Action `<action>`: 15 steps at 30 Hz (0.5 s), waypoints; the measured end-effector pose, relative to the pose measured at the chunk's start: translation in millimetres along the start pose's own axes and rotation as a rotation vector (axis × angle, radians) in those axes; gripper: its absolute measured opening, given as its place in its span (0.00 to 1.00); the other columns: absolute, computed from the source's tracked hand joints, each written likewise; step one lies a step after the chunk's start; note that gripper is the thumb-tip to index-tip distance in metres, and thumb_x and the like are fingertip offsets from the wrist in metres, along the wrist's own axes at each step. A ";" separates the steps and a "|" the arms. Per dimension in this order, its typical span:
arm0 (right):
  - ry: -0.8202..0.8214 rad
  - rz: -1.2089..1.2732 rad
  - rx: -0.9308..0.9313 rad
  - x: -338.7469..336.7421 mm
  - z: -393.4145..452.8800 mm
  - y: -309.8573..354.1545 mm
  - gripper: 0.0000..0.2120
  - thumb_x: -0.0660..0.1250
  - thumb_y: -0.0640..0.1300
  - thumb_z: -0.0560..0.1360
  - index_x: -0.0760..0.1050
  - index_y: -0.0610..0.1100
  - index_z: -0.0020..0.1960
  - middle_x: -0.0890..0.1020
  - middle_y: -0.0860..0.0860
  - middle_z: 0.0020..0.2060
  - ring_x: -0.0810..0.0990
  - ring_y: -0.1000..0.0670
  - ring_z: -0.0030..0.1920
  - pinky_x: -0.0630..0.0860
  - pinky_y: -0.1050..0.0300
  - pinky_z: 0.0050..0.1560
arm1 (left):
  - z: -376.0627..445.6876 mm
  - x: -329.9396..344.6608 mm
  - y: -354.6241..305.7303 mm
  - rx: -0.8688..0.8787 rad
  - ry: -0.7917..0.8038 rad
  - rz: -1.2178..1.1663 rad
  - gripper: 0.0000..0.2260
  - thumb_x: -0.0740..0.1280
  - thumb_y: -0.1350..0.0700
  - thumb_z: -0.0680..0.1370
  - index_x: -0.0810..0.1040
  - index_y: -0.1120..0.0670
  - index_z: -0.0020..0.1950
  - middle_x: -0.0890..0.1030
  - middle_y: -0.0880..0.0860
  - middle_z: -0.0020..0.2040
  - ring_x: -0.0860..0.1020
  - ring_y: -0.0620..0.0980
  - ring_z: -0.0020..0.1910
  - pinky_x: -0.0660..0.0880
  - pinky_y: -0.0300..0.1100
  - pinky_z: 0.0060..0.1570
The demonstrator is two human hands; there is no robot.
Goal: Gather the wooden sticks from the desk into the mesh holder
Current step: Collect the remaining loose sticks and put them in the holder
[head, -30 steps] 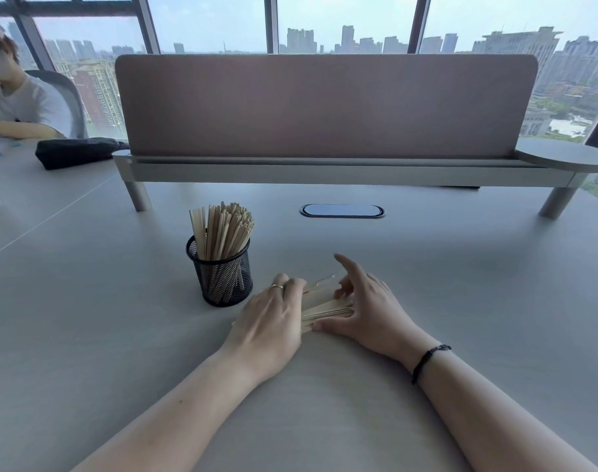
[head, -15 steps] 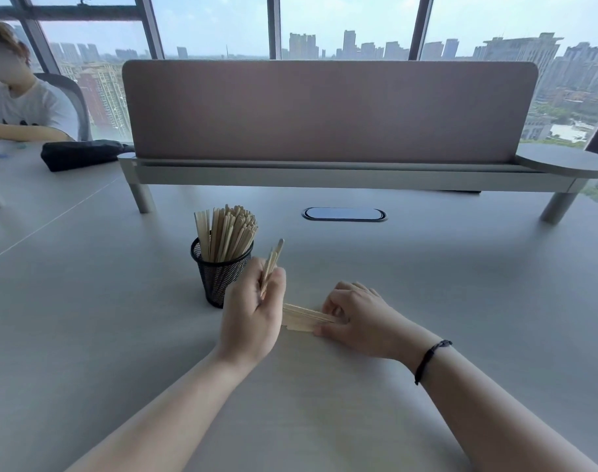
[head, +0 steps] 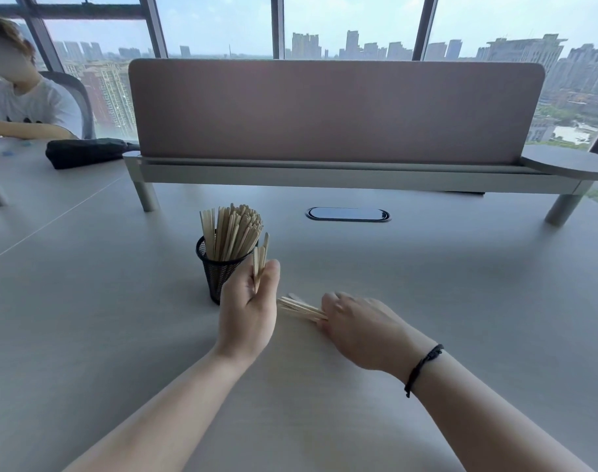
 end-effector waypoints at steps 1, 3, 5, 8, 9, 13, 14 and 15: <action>-0.008 0.015 0.003 0.9 0.8 -1.6 0.07 0.53 0.48 0.84 0.63 0.45 0.50 0.78 0.45 0.48 0.79 0.39 0.47 0.63 0.52 0.40 | 0.5 -0.6 2.3 -0.023 -0.003 -0.021 0.23 0.63 0.45 0.78 0.62 0.64 0.39 0.59 0.53 0.30 0.58 0.52 0.30 0.58 0.50 0.31; -0.020 0.088 0.014 2.4 1.8 -7.3 0.08 0.53 0.46 0.83 0.61 0.44 0.48 0.75 0.48 0.40 0.77 0.38 0.42 0.66 0.49 0.38 | 1.6 -1.4 4.9 -0.052 -0.011 -0.046 0.23 0.63 0.45 0.77 0.63 0.64 0.39 0.59 0.52 0.30 0.58 0.52 0.30 0.58 0.52 0.31; -0.052 0.202 0.021 3.0 1.7 -14.2 0.11 0.52 0.50 0.84 0.62 0.44 0.47 0.71 0.50 0.34 0.73 0.38 0.36 0.68 0.46 0.37 | 0.8 -0.9 3.6 -0.042 -0.002 -0.036 0.23 0.63 0.44 0.77 0.64 0.64 0.38 0.60 0.51 0.29 0.59 0.51 0.30 0.58 0.51 0.31; -0.147 0.409 0.067 1.0 1.6 -24.6 0.13 0.53 0.52 0.84 0.62 0.44 0.46 0.72 0.48 0.32 0.70 0.40 0.34 0.68 0.46 0.37 | -2.4 3.9 -7.7 0.100 0.089 0.086 0.23 0.62 0.45 0.79 0.64 0.62 0.34 0.61 0.48 0.28 0.61 0.46 0.28 0.60 0.47 0.31; -0.179 0.478 0.097 1.7 3.1 -29.3 0.13 0.55 0.51 0.84 0.62 0.43 0.45 0.73 0.47 0.33 0.70 0.41 0.35 0.68 0.46 0.37 | -3.3 6.4 -9.3 0.148 0.144 0.136 0.22 0.62 0.46 0.80 0.63 0.59 0.33 0.61 0.47 0.28 0.60 0.45 0.28 0.60 0.45 0.30; -0.287 0.910 0.337 8.9 8.2 -54.6 0.14 0.58 0.49 0.83 0.62 0.44 0.41 0.74 0.52 0.28 0.69 0.47 0.28 0.68 0.51 0.33 | -10.0 21.2 -1.9 0.336 0.512 0.529 0.07 0.67 0.47 0.78 0.80 0.48 0.43 0.74 0.45 0.37 0.70 0.41 0.30 0.67 0.39 0.32; -0.315 1.044 0.393 10.7 8.6 -59.9 0.15 0.59 0.49 0.83 0.61 0.44 0.41 0.72 0.54 0.26 0.67 0.49 0.26 0.66 0.53 0.31 | -13.1 25.0 0.9 0.343 0.629 0.659 0.08 0.67 0.46 0.78 0.82 0.45 0.54 0.78 0.43 0.49 0.75 0.39 0.36 0.72 0.39 0.37; -0.342 1.153 0.439 11.8 8.5 -63.9 0.15 0.59 0.48 0.83 0.61 0.44 0.40 0.70 0.54 0.26 0.64 0.50 0.24 0.63 0.55 0.29 | -15.3 28.0 5.7 0.331 0.735 0.770 0.14 0.66 0.43 0.79 0.79 0.41 0.63 0.76 0.40 0.61 0.79 0.39 0.45 0.76 0.41 0.45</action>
Point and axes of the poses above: each hand's wrist, its own z-axis towards the middle knuckle, its own x-axis out of the palm, y = z × x, the point moved 4 cm from there along z, towards the middle knuckle
